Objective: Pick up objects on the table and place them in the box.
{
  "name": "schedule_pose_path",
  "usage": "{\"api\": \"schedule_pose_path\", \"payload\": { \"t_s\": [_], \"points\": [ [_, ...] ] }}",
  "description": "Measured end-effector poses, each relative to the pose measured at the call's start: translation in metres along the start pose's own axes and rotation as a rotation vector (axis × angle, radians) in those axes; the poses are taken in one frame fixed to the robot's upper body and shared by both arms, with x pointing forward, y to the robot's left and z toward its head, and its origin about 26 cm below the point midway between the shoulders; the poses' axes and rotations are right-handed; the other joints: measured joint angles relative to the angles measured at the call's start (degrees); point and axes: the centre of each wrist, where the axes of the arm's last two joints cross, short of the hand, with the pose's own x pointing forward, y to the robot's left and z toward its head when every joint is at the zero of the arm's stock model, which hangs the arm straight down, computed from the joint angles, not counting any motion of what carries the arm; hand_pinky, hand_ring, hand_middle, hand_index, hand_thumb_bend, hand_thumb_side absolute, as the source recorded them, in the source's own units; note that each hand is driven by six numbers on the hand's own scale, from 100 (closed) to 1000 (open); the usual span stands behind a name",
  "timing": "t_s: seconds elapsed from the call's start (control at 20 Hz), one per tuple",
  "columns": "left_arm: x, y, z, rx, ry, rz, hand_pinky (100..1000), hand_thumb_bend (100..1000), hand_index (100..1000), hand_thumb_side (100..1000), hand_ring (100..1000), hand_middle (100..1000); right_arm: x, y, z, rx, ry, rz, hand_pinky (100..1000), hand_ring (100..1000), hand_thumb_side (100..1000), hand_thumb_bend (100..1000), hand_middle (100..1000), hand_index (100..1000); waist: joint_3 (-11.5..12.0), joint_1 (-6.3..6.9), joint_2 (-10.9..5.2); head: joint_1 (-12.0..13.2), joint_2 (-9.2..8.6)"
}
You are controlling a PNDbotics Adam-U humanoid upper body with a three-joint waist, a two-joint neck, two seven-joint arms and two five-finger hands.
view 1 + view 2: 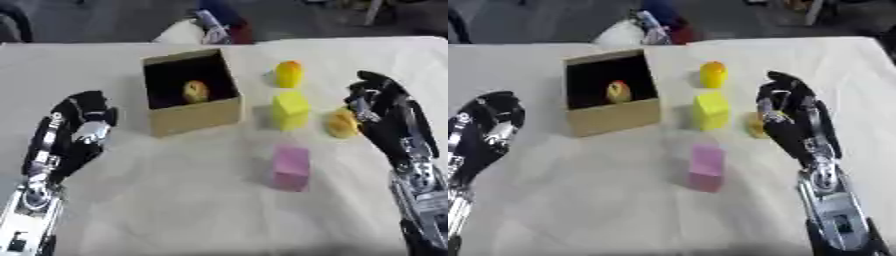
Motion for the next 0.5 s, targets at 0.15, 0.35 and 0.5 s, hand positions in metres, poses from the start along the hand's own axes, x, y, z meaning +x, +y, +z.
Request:
{"api": "schedule_pose_path", "payload": {
  "t_s": [0.15,0.35,0.5],
  "points": [
    [0.000,0.000,0.000,0.000,0.000,0.000,742,348,782,431,737,680,0.000,-0.002,-0.001,0.023,-0.002,0.014,624,623,409,100,658,832,0.1,0.00,0.00,-0.1,0.00],
    [0.000,0.000,0.000,-0.001,0.000,0.000,742,347,782,432,737,680,0.005,-0.013,-0.007,0.143,-0.019,0.098,650,670,380,100,711,884,0.5,-0.02,-0.04,-0.3,0.00],
    [0.000,0.000,0.000,-0.003,0.001,0.000,742,347,782,432,737,680,0.010,-0.022,-0.016,0.310,-0.031,0.207,678,717,372,100,753,916,0.7,-0.02,-0.19,-0.3,0.00]
  ]
}}
